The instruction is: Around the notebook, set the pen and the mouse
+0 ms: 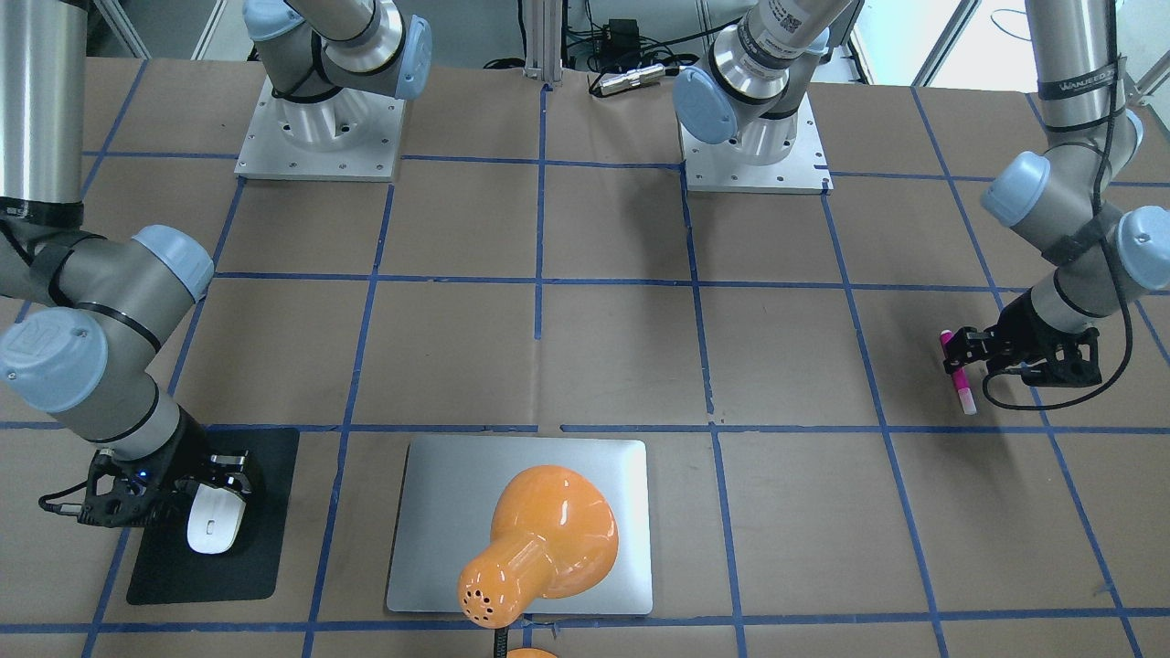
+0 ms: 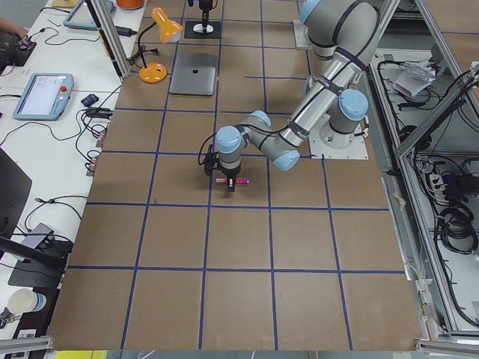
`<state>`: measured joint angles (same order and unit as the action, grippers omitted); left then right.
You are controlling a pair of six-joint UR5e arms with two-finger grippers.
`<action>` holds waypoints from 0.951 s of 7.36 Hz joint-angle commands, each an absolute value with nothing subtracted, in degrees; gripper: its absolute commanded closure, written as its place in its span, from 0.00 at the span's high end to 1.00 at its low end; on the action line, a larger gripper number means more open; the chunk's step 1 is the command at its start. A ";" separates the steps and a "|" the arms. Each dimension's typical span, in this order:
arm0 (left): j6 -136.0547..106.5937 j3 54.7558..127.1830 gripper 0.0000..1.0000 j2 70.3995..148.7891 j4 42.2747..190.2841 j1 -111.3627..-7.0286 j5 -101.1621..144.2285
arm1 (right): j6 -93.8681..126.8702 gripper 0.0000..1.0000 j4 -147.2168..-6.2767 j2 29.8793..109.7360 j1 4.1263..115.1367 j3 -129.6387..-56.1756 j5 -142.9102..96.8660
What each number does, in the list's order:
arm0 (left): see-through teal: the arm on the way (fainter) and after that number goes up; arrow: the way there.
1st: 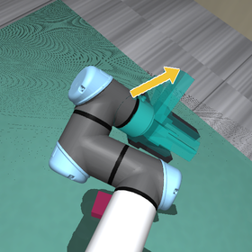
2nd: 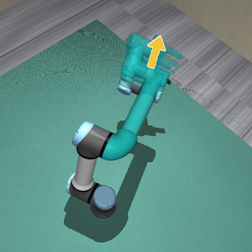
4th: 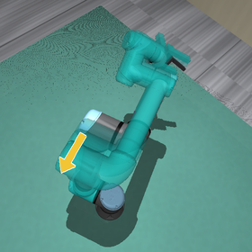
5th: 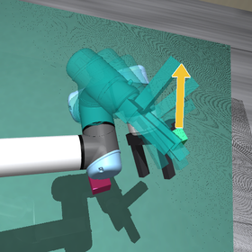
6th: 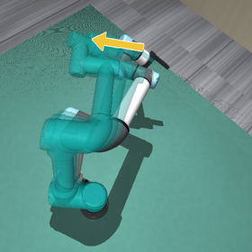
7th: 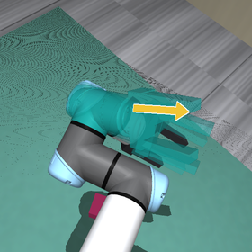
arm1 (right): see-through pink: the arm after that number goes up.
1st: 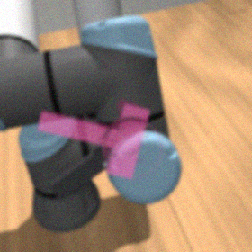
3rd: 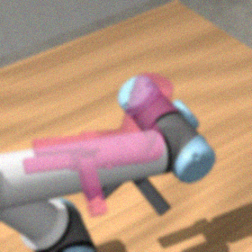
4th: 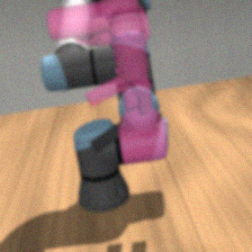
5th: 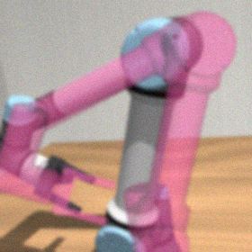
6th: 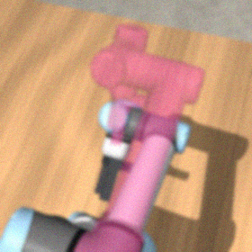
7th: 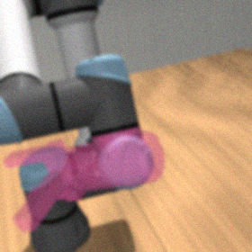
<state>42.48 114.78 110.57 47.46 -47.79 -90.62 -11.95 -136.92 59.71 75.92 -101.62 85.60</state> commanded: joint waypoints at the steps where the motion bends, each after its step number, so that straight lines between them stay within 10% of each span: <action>1: 42.45 114.79 0.68 111.26 47.55 -47.90 -90.62 | -11.69 1.00 -136.06 61.51 76.11 -101.43 88.39; 7: 42.63 114.35 0.07 111.53 47.46 -47.99 -90.01 | 4.10 1.00 -93.24 81.63 84.98 -86.35 88.68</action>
